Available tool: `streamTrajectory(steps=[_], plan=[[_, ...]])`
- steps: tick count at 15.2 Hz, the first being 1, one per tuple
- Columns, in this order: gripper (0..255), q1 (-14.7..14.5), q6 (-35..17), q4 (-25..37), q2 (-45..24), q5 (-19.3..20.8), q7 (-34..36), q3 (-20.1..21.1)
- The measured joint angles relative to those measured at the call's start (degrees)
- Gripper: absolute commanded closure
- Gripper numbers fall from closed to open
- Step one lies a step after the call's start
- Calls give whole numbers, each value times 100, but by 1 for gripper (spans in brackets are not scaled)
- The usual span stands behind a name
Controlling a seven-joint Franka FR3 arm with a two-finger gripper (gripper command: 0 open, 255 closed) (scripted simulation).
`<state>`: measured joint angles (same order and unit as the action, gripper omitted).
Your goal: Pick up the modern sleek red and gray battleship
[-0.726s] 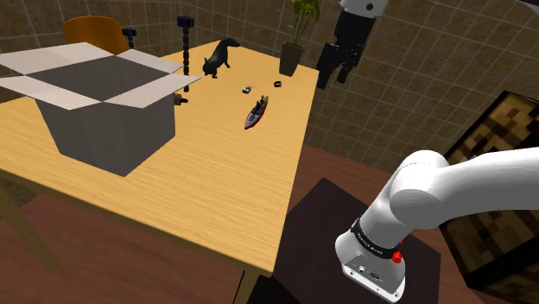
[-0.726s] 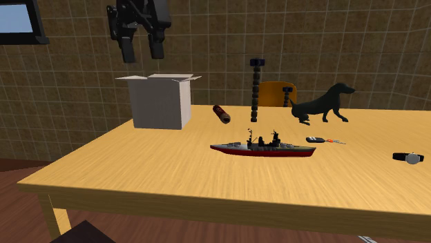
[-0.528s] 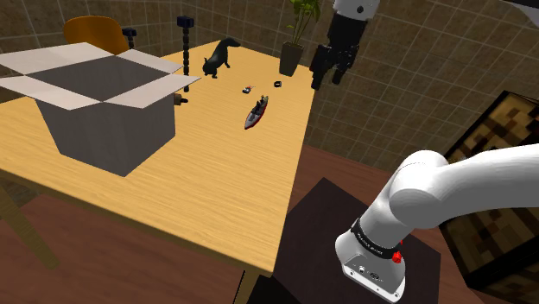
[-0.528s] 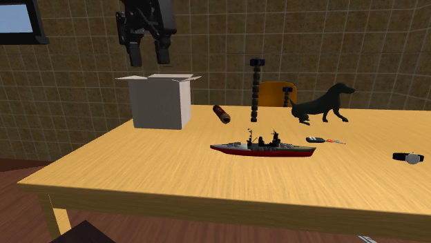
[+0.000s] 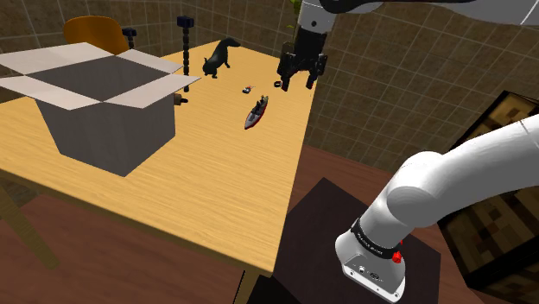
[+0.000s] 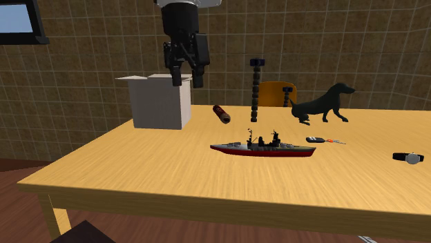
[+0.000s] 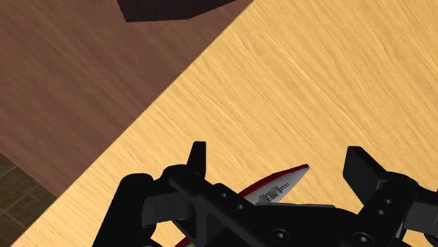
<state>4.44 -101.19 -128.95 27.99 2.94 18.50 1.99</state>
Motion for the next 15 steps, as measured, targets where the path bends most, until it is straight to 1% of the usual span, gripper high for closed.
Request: streamTrajectory(steps=[7, 11, 15], plan=[[0, 249, -768, 613, -1415, -30, 788, -22], [0, 389, -1076, 1127, -2244, -42, 1152, -112], [0, 495, -1236, 1760, -3052, -89, 1517, -209]])
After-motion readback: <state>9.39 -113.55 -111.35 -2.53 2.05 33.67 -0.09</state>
